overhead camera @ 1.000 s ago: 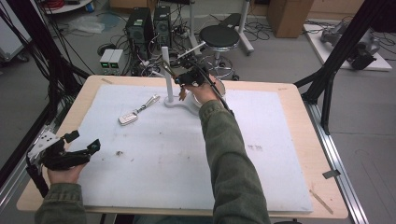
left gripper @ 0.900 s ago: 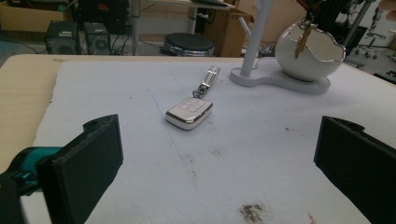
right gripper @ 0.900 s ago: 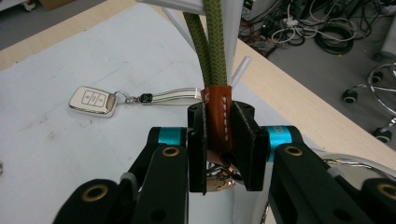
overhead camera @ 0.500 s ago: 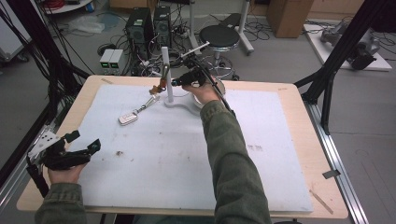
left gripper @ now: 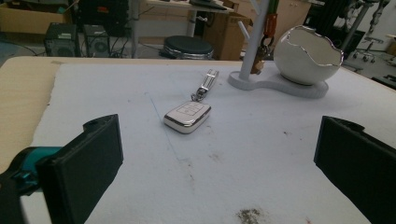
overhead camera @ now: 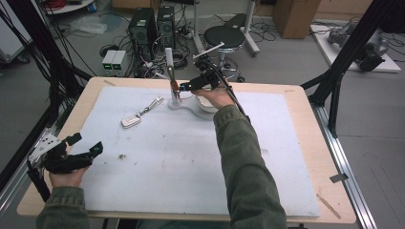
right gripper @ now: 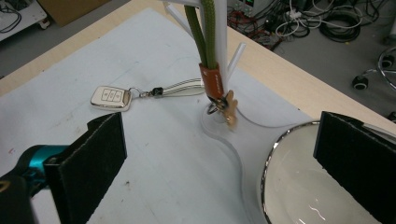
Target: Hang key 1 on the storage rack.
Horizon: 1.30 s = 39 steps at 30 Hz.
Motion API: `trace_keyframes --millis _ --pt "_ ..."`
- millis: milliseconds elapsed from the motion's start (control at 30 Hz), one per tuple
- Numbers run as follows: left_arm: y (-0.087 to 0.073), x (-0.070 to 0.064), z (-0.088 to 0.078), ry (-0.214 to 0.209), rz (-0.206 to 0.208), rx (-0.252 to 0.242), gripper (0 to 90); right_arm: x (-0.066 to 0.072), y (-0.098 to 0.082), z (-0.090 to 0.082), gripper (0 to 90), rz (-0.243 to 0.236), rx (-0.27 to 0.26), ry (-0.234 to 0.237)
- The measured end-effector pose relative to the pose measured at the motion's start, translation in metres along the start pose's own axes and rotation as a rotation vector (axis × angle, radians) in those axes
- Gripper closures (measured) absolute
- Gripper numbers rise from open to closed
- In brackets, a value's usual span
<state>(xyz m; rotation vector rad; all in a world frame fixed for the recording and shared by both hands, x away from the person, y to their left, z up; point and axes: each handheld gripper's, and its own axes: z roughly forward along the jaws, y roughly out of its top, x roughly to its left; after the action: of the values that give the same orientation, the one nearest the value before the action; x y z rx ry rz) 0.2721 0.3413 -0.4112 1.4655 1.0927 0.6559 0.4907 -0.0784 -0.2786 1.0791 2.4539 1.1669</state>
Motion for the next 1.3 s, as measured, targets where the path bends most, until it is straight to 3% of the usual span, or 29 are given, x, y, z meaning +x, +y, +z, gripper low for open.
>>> trace_keyframes --millis 667,767,867,1033,1300 --pt "0.000 -0.002 0.003 -0.005 0.011 0.008 1.7 -0.001 -0.030 -0.051 1.4 0.025 -0.068 -0.014" --pt "0.000 -0.003 0.003 -0.002 0.017 0.013 1.7 -0.002 -0.040 -0.062 1.4 0.044 -0.101 0.005" --pt "0.000 -0.003 0.003 -0.002 0.016 0.013 1.7 -0.002 -0.048 -0.072 1.4 0.037 -0.093 -0.017" --pt "-0.001 -0.003 0.003 -0.006 0.014 0.015 1.7 -0.007 -0.065 -0.094 1.4 0.056 -0.144 -0.034" --pt "-0.001 -0.004 0.005 -0.018 0.011 0.020 1.7 -0.010 -0.089 -0.110 1.4 0.072 -0.170 -0.046"
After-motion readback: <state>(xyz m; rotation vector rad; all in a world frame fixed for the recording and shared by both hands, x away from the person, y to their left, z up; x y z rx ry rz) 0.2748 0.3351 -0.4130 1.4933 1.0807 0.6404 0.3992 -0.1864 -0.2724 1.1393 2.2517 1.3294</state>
